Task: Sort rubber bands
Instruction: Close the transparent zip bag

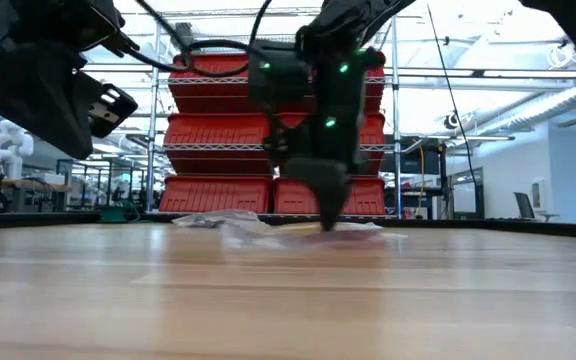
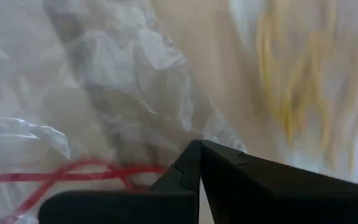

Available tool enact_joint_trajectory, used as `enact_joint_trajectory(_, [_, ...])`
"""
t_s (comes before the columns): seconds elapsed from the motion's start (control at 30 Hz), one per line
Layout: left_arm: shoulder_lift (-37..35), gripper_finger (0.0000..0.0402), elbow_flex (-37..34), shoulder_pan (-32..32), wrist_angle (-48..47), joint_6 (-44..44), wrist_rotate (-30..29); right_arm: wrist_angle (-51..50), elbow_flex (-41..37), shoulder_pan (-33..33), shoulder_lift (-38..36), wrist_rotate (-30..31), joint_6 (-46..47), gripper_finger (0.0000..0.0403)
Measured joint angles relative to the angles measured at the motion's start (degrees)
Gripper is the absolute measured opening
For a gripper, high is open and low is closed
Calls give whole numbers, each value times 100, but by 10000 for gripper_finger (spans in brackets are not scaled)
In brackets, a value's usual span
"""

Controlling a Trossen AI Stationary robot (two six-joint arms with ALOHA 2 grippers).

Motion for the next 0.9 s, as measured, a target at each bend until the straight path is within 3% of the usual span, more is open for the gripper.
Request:
enact_joint_trajectory(0.17, [-9, 4, -2, -44, 8, -32, -126, -506, -7, 242, -546, 239, 188, 0])
enact_joint_trajectory(0.3, [-9, 4, -2, -46, 16, -32, -143, -68, -68, 454, -1016, 386, -1270, 0])
enact_joint_trajectory(0.4, [-9, 4, -2, -46, 15, -32, -149, 598, -296, 457, -1081, -266, -2550, 0])
enact_joint_trajectory(0.5, [-9, 4, -2, -62, 20, -37, -239, 1096, -521, 311, -879, -972, -3171, 0])
enact_joint_trajectory(0.6, [-9, 4, -2, -124, 22, -38, -364, 1397, -653, 207, -649, -1090, -3490, 0])
enact_joint_trajectory(0.77, [-9, 4, -2, -202, 26, -47, -383, 1465, -675, 70, -348, -1128, -3334, 0])
enact_joint_trajectory(0.9, [-9, 4, -2, -261, 17, -93, -452, 704, -640, -87, -322, -607, -1782, 0])
